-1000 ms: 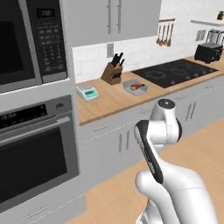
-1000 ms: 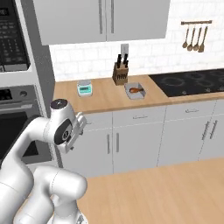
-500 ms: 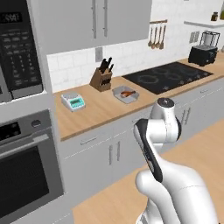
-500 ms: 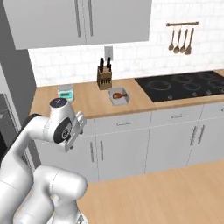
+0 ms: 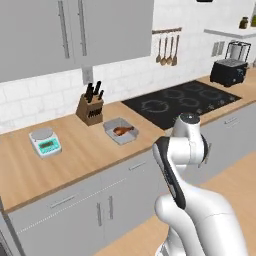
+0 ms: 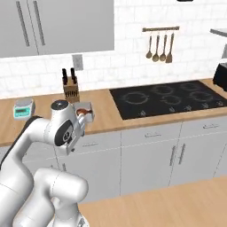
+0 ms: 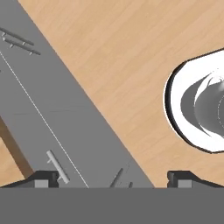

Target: Take the meat container that has the chicken drumstick and place it on the second highest rack of the freezer. Then take the vegetable container that has the squash and lemon wedge and place it on the highest rack of the freezer.

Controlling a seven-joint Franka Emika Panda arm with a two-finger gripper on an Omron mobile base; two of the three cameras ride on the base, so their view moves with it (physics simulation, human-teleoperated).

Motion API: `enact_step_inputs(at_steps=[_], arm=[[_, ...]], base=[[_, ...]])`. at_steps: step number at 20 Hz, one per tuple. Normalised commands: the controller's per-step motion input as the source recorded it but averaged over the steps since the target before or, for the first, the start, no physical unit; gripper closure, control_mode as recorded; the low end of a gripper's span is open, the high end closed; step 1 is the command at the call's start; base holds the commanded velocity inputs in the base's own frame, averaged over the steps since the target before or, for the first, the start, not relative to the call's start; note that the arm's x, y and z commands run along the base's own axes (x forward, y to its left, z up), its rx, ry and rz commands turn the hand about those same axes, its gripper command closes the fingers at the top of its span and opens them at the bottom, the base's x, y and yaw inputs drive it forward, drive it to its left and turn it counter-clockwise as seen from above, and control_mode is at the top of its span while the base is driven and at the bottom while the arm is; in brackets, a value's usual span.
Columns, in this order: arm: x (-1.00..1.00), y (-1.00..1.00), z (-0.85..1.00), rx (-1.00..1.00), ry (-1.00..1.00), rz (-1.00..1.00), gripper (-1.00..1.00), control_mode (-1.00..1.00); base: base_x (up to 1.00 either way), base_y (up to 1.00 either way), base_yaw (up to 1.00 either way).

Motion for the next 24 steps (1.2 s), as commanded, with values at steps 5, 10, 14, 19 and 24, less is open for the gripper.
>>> enact_step_inputs(at_steps=[5,10,14,19,24], arm=[[0.00,0.00,0.00,0.00,0.00,0.00,-1.00,1.00],[0.00,0.00,0.00,0.00,0.00,0.00,-1.00,1.00],[0.00,0.00,0.00,0.00,0.00,0.00,-1.00,1.00],[0.05,-0.16,-0.09,0.01,0.01,0.02,-1.00,-1.00],[0.81,-1.00,-0.38,0.11,0.06,0.18,-1.00,-1.00]], base=[[0.86,-0.25,0.55],[0.77,0.00,0.67],[0.29,-0.23,0.13],[0.04,-0.19,0.03],[0.00,0.00,0.00]])
